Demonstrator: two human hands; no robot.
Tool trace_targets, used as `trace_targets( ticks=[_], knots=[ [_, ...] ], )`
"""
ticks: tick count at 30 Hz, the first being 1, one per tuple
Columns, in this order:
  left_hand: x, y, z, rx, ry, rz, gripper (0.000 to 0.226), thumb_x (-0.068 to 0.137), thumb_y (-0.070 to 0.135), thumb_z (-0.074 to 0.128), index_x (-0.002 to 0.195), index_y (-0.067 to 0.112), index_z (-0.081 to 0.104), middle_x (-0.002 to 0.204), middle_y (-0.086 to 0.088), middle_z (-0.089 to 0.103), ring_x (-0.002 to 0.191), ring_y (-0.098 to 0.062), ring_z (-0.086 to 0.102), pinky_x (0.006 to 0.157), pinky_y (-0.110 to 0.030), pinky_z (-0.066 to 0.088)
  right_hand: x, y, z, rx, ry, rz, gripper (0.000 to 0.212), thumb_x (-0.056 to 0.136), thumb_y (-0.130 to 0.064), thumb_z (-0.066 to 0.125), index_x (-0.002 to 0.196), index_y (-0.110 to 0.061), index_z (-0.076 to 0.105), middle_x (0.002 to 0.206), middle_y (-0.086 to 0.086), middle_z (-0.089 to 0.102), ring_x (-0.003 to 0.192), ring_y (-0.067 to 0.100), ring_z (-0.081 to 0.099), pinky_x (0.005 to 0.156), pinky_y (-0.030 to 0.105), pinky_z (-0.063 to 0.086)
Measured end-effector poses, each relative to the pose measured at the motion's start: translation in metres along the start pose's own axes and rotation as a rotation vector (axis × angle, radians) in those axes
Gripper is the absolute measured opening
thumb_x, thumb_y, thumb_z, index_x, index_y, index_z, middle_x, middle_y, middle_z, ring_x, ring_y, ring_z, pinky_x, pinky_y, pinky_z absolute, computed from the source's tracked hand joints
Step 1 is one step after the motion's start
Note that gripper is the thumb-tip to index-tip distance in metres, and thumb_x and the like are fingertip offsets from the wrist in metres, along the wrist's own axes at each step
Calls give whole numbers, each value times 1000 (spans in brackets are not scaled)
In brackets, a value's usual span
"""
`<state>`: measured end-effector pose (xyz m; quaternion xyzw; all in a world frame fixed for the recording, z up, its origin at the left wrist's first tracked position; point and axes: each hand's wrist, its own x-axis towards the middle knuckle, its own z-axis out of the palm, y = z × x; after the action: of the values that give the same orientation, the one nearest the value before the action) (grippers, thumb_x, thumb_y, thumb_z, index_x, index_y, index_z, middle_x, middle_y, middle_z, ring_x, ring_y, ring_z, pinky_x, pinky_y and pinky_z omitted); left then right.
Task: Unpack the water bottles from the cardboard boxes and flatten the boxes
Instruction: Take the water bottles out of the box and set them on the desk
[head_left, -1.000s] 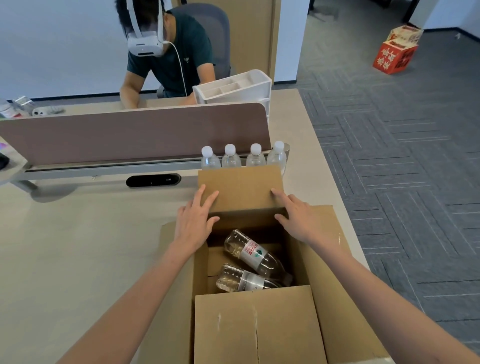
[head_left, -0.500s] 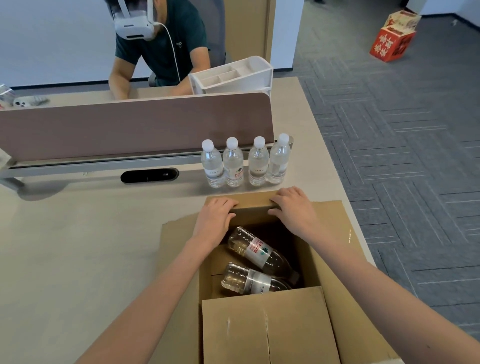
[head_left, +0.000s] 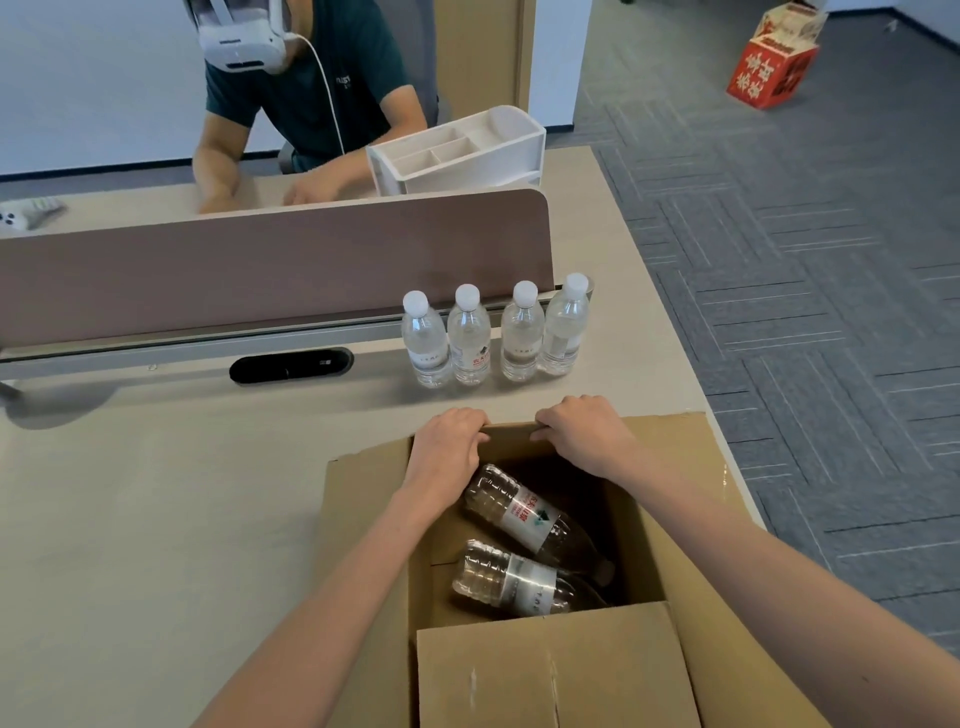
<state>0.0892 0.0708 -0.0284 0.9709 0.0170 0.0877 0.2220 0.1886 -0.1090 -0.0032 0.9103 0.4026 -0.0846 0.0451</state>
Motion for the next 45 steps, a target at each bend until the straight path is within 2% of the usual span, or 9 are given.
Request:
trace_targets(
  ticks=[7, 10, 16, 24, 31, 34, 39, 42, 45],
  knots=[
    [30, -3, -4, -24, -26, 5, 13, 89, 4, 60, 95, 9, 70, 92, -5, 71, 90, -22, 64, 78, -31, 47, 14, 12, -4, 30, 34, 20, 33, 101, -39, 44, 94, -14, 64, 97, 9, 69, 96, 31, 63, 68, 32, 36],
    [36, -9, -7, -8, -37, 14, 11, 91, 13, 63, 99, 14, 71, 98, 0, 72, 95, -19, 64, 76, -28, 43, 20, 15, -5, 18, 23, 12, 32, 101, -41, 44, 90, -16, 59, 99, 8, 68, 97, 31, 63, 67, 31, 34],
    [36, -34, -22, 60, -46, 63, 18, 92, 37, 65, 93, 20, 69, 95, 7, 71, 93, -15, 63, 69, -29, 42, 14, 28, -3, 6, -10, 2, 34, 103, -41, 39, 106, -13, 58, 100, 11, 68, 95, 34, 63, 68, 34, 36],
    [25, -48, -28, 52, 6, 73, 11, 87, 14, 70, 79, 12, 63, 77, -3, 66, 75, -24, 62, 64, -32, 46, 2, 36, -6, -78, -26, 15, 25, 105, -27, 37, 108, -12, 56, 99, 12, 69, 96, 34, 65, 67, 34, 34],
    [20, -55, -33, 11, -11, 58, 10, 92, 26, 66, 93, 17, 72, 91, 3, 71, 87, -15, 60, 74, -33, 51, -7, 30, -1, -124, 19, 100, 31, 106, -34, 34, 112, -13, 55, 108, 7, 69, 98, 30, 66, 64, 32, 35],
    [16, -66, -39, 10, -46, 47, 17, 94, 25, 62, 107, 20, 72, 103, 3, 73, 94, -15, 58, 83, -34, 50, -14, 36, 4, 28, 15, 180, 28, 104, -26, 38, 123, -13, 55, 122, 7, 65, 109, 28, 61, 81, 34, 44],
    [4, -69, -51, -28, -26, 29, 24, 98, 23, 58, 119, 19, 69, 112, 0, 71, 105, -16, 60, 92, -34, 45, -35, 34, 3, 164, 5, 245, 45, 101, -20, 46, 146, -15, 39, 150, 5, 42, 140, 24, 36, 115, 34, 24],
    [-8, -64, -54, -45, -2, 61, 23, 97, 19, 59, 118, 18, 69, 119, 2, 69, 113, -14, 57, 99, -32, 42, -55, 21, 0, 224, 142, 208, 48, 98, -14, 51, 145, -16, 41, 152, 4, 40, 143, 22, 32, 117, 35, 24],
    [-24, -55, -55, -52, 12, 111, 20, 95, 15, 62, 112, 17, 71, 118, 2, 68, 114, -13, 55, 97, -25, 39, -76, 4, -2, 266, 281, 198, 41, 96, -9, 54, 137, -13, 51, 140, 4, 52, 132, 22, 45, 109, 34, 36]
  ],
)
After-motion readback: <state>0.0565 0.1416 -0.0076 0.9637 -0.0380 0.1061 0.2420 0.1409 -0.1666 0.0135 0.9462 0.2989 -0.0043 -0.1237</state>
